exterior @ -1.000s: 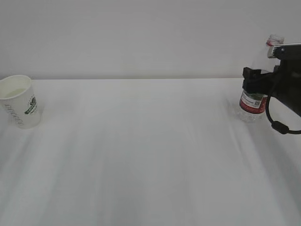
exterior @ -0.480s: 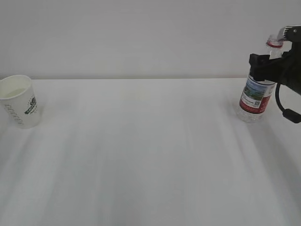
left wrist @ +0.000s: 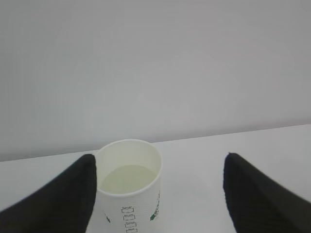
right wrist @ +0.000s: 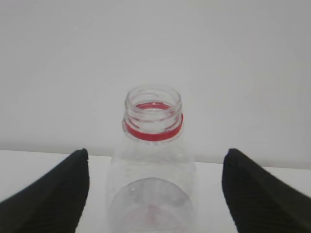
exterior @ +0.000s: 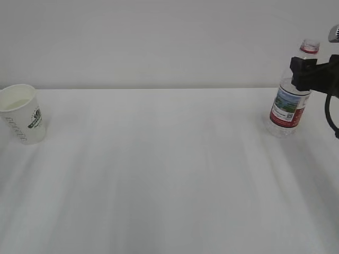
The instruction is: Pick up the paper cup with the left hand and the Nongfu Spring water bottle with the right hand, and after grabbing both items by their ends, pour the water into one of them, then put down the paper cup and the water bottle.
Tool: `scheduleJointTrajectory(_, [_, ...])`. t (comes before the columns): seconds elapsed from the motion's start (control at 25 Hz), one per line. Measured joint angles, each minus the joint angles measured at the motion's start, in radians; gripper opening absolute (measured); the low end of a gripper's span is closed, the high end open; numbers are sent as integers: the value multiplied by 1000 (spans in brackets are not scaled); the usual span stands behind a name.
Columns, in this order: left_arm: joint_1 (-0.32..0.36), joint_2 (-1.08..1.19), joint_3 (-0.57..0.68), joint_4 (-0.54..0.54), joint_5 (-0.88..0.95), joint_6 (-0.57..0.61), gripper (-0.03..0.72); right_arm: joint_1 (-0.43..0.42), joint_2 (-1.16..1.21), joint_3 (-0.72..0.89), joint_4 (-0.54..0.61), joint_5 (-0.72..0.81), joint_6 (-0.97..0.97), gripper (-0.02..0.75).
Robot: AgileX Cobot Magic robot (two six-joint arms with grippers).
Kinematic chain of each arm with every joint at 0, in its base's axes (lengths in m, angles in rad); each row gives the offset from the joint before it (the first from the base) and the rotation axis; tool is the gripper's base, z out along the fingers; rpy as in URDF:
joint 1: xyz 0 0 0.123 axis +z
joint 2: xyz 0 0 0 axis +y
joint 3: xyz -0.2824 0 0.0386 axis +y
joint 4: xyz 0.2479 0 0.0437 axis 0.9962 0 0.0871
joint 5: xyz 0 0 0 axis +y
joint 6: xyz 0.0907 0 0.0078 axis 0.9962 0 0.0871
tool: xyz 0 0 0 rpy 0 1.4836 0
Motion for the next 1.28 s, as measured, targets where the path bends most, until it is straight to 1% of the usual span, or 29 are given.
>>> scheduleJointTrajectory(0.32, [0,-8,0,0,1,-34,590,0,-107,70,0,8,0,629])
scheduleJointTrajectory(0.48, [0,-67,0,0,8,-36,590,0,-155,107,0,14,0,628])
scheduleJointTrajectory(0.68, [0,-175,3,0,93,-36,590,0,-203,139,-2,36,0,617])
scheduleJointTrajectory(0.88, [0,-285,6,0,166,-36,589,0,-273,162,-1,79,0,608])
scheduleJointTrajectory(1.28, [0,-443,6,0,290,-36,587,0,-436,166,-2,252,0,596])
